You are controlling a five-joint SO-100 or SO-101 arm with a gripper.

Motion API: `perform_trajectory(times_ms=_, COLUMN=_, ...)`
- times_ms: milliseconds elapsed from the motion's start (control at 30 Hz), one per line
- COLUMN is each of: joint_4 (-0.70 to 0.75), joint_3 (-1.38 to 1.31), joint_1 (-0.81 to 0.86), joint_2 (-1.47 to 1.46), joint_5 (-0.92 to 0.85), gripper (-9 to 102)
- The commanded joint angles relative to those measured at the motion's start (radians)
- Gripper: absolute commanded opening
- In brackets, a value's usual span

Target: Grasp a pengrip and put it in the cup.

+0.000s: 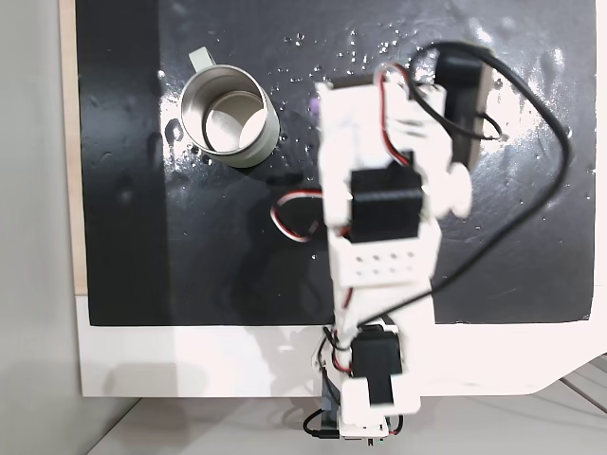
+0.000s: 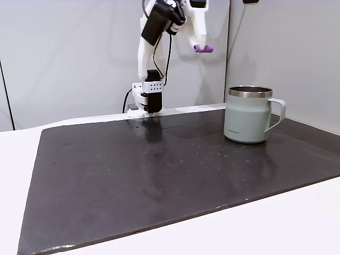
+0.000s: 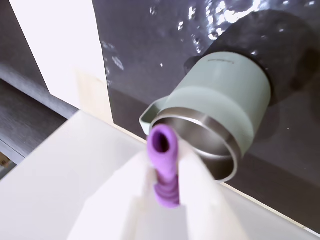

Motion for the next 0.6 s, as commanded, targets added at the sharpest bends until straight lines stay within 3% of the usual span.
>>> perform_trajectory(times_ms=0, joint_4=0.002, joint_3=-0.167, joint_1=-0.064, joint_2=-0.077, joint_5=-0.017, gripper=0)
perform_trajectory(times_ms=567, joint_4=-0.003, joint_3=-0.365, joint_1=-0.331, joint_2=-0.322, joint_5=-0.049, gripper=0)
